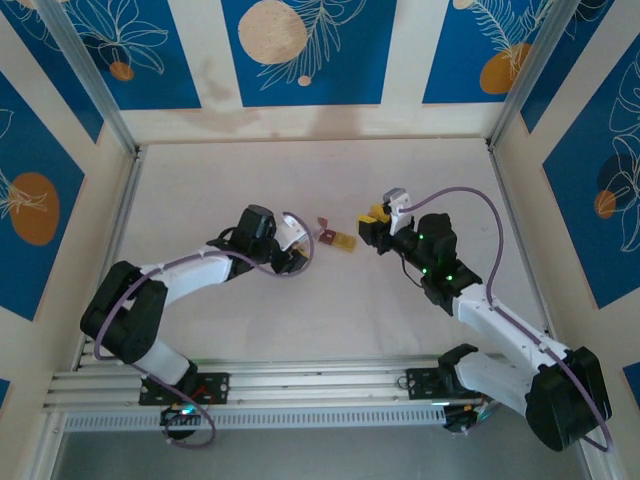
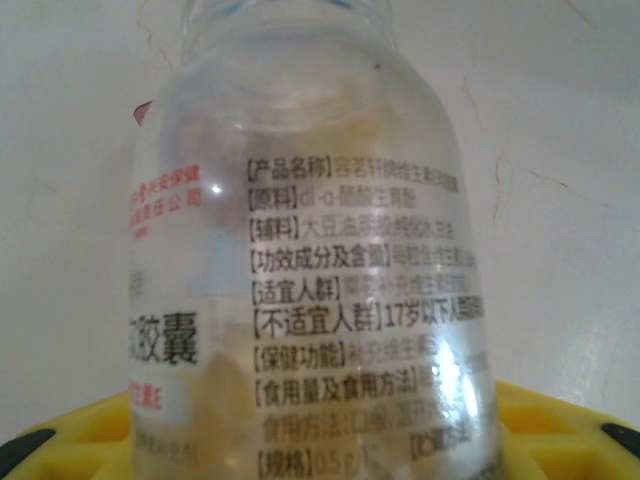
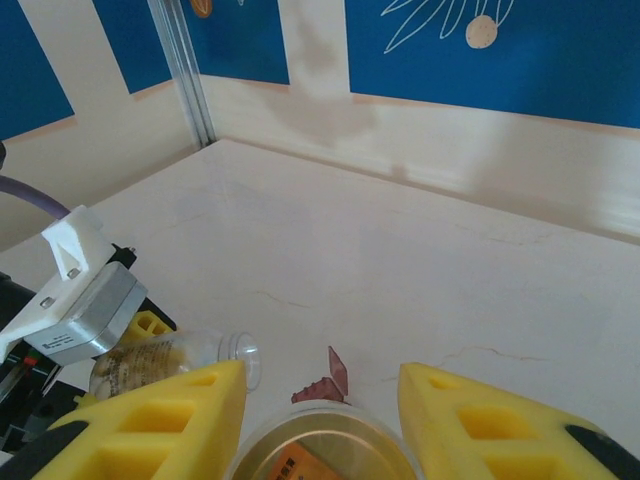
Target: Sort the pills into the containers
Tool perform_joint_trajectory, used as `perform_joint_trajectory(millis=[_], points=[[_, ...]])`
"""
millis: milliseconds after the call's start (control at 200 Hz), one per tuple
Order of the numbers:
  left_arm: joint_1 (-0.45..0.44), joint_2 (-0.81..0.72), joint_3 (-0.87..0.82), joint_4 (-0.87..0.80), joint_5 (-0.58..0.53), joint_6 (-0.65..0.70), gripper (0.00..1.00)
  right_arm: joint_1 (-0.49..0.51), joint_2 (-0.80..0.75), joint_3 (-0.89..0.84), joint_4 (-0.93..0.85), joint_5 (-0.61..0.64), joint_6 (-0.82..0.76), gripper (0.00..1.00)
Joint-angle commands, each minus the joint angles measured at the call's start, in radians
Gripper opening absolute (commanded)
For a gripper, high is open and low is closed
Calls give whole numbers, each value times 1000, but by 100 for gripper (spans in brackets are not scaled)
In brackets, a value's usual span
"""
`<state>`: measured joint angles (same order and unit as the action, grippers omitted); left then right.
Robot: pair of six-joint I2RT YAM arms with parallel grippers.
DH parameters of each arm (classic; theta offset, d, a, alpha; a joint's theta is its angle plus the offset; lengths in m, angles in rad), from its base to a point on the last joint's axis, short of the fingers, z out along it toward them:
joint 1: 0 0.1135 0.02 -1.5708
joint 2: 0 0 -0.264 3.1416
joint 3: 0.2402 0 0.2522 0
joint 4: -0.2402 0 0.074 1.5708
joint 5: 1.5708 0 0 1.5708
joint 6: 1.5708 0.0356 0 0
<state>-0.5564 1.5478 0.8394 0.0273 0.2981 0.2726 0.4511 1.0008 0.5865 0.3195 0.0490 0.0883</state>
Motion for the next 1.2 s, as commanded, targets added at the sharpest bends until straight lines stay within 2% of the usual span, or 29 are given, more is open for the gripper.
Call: perform_joint_trajectory(millis=[0, 175, 625, 1195], points=[[10, -5, 57, -128, -43, 30, 0, -5, 3, -4, 23, -9, 10, 0], [10, 29, 114, -250, -89, 87, 0, -5, 1, -6, 23, -12, 12, 0], [28, 169, 216, -266, -93, 172, 0, -4, 15, 2, 15, -27, 13, 0], [44, 314, 414, -484, -118, 259, 0, -5, 32, 9, 5, -33, 10, 0]])
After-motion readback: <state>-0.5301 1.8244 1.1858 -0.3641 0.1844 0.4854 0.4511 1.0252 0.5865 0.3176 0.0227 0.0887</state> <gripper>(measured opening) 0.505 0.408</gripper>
